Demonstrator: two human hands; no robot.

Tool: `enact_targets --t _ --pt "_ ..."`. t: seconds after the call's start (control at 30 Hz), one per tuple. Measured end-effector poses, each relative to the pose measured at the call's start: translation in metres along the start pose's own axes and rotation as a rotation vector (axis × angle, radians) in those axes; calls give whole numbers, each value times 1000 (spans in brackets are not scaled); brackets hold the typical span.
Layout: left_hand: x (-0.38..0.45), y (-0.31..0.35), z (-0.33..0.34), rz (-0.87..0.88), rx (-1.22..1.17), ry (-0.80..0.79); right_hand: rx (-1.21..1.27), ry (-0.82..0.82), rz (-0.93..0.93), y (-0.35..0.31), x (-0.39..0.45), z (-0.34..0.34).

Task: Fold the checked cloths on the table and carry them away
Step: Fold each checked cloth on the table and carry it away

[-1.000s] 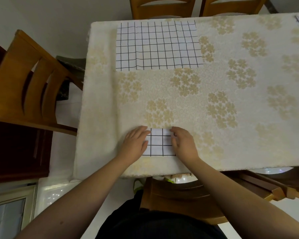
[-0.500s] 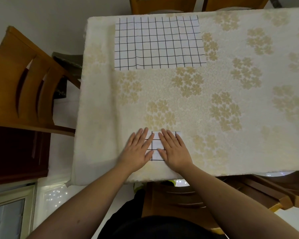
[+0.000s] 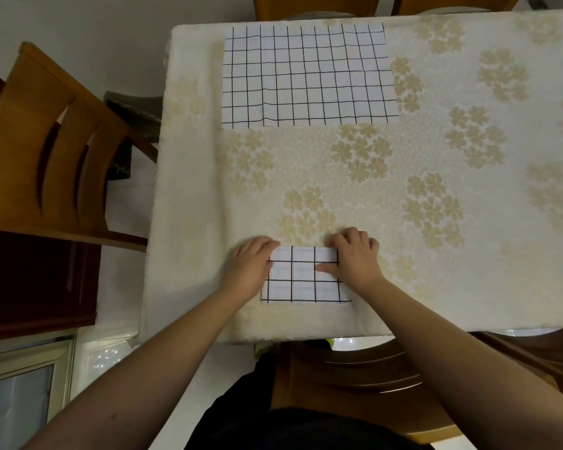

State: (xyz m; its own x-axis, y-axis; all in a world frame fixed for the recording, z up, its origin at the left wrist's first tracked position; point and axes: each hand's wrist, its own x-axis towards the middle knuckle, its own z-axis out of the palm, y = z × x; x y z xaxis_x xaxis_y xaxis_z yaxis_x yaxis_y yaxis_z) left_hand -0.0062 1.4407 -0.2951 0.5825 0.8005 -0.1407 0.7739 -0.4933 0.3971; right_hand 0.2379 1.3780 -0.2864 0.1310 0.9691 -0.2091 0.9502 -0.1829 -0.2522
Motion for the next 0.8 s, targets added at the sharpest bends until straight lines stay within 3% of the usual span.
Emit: enact_targets --t 0.1,0.17,0.23,0.4,0.6,0.7,0.8 --pt "23 -4 -21 -126 21 -129 -107 -231 112 -10 14 -20" --pt "37 -6 -30 -202 1 -263 -120 -295 110 -14 22 -29" --pt "43 -6 -34 -195 -76 -293 -65 -325 120 -14 25 -34" --pt "31 -4 -36 -321 -622 -279 553 -337 289 6 6 -42" --pt "10 -1 -22 -690 -1176 -153 1003 -297 519 13 -23 -39" --pt "0 6 -18 -785 -1295 -146 1239 -283 593 3 -31 -35" --pt "-7 6 -17 -829 -1322 -121 1290 -341 611 -8 -38 -30"
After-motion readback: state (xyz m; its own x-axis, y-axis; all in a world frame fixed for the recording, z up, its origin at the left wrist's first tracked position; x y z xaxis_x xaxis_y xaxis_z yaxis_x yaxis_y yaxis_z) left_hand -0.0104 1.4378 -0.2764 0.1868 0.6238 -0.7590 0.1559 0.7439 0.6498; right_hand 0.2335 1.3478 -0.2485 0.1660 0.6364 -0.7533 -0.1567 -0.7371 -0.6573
